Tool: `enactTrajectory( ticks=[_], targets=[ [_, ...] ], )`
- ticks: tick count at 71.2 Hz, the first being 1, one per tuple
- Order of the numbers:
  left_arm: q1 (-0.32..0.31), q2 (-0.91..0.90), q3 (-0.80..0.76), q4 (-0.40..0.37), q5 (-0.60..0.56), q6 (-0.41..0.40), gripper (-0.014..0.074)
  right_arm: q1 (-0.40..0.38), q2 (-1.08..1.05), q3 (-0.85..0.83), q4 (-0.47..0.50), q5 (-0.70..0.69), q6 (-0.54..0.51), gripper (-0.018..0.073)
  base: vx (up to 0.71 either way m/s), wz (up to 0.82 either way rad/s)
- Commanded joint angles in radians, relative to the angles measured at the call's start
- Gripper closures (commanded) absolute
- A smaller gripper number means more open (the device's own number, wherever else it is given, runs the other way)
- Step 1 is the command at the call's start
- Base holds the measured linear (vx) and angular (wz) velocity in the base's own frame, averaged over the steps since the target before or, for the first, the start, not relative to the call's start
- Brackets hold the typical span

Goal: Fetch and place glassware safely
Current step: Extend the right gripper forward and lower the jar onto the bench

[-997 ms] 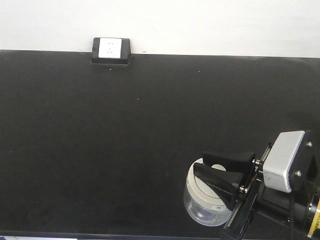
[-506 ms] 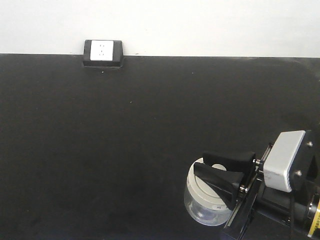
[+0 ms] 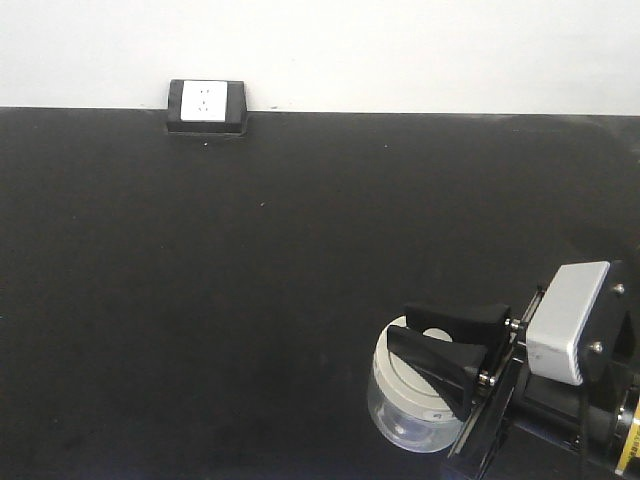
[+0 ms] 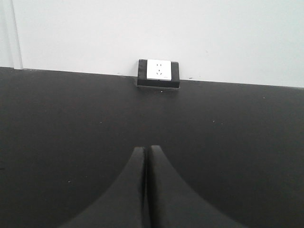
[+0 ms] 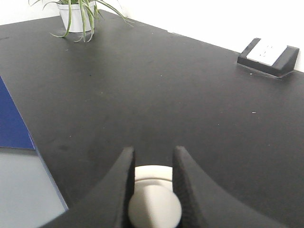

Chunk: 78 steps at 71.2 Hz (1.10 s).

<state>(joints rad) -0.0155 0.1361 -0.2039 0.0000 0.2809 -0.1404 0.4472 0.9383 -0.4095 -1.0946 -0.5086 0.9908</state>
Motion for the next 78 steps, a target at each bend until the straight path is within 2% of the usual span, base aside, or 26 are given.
enactTrajectory(
  ticks=[1,18,22,27,35,37,45,62,70,78],
  targets=[
    [0.001,0.011,-0.027,-0.010,-0.075,-0.003,0.0603,-0.002,-0.012,-0.032,0.036,-0.058,-0.007,0.0560,0.00,0.00],
    [0.001,0.011,-0.027,-0.010,-0.075,-0.003,0.0603,-0.002,-0.012,-0.032,0.054,-0.075,-0.007,0.0560,0.00,0.00],
    [0.001,0.011,-0.027,-0.010,-0.075,-0.003,0.0603,-0.003,-0.012,-0.032,0.093,-0.073,-0.013,0.0560,0.00,0.00],
    [0.001,0.011,-0.027,-0.010,-0.075,-0.003,0.0603,-0.005,-0.007,-0.034,0.198,-0.033,-0.052,0.0560,0.00,0.00],
    [0.001,0.011,-0.027,-0.010,-0.075,-0.003,0.0603,-0.005,0.042,-0.072,0.366,0.042,-0.230,0.0559,0.00,0.00],
    [0.001,0.011,-0.027,-0.010,-0.075,-0.003,0.0603,-0.005,0.068,-0.087,0.396,0.053,-0.297,0.0559,0.00,0.00],
    [0.001,0.011,-0.027,-0.010,-0.075,-0.003,0.0603,-0.005,0.156,-0.151,0.495,0.042,-0.438,0.0557,0.00,0.00],
    [0.001,0.011,-0.027,-0.010,-0.075,-0.003,0.0603,-0.005,0.395,-0.283,0.729,-0.047,-0.637,0.0549,0.00,0.00],
    [0.001,0.011,-0.027,-0.010,-0.075,-0.003,0.0603,-0.005,0.509,-0.312,0.836,-0.116,-0.696,0.0547,0.00,0.00],
    [0.001,0.011,-0.027,-0.010,-0.075,-0.003,0.0603,-0.005,0.610,-0.314,0.902,-0.223,-0.738,0.0543,0.00,0.00]
  ],
)
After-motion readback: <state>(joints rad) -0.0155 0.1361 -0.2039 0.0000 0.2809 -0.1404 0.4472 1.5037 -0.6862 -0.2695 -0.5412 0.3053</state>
